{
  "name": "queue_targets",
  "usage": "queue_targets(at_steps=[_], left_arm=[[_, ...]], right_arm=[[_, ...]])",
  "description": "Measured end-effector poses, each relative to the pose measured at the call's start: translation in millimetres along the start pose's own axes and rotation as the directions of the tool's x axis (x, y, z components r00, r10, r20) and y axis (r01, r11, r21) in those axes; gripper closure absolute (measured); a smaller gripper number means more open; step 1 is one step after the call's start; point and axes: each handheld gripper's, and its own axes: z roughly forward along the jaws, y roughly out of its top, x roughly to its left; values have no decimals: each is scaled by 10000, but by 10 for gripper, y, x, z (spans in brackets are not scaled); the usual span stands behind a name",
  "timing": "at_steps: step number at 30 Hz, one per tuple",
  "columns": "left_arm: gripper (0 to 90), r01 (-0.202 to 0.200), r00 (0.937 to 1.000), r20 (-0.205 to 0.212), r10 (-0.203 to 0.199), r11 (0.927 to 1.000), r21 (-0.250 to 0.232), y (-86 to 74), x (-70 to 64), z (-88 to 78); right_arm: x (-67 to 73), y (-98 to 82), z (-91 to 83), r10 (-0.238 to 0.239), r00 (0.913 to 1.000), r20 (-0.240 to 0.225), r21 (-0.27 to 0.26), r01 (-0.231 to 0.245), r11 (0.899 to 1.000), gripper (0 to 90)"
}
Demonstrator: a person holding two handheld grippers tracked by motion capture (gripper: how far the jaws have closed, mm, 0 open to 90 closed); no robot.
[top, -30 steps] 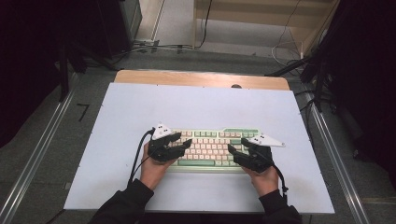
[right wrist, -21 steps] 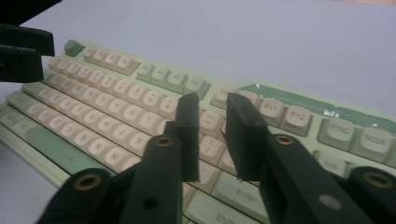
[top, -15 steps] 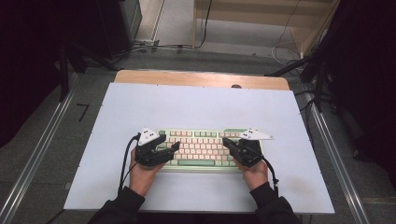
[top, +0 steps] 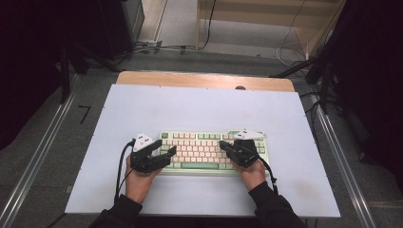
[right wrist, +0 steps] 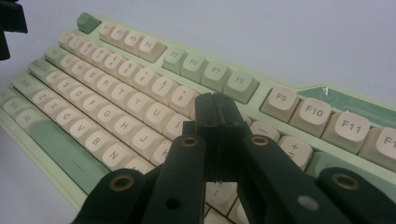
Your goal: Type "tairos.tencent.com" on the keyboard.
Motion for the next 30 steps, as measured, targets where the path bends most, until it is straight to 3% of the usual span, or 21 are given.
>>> queue_targets(at_steps=[30], left_arm=[[376,38,10000,-40,-38,10000,57,-18,8,-6]], right_arm=[[50,-8,118,-127,9999,-41,417,129,9990,876]])
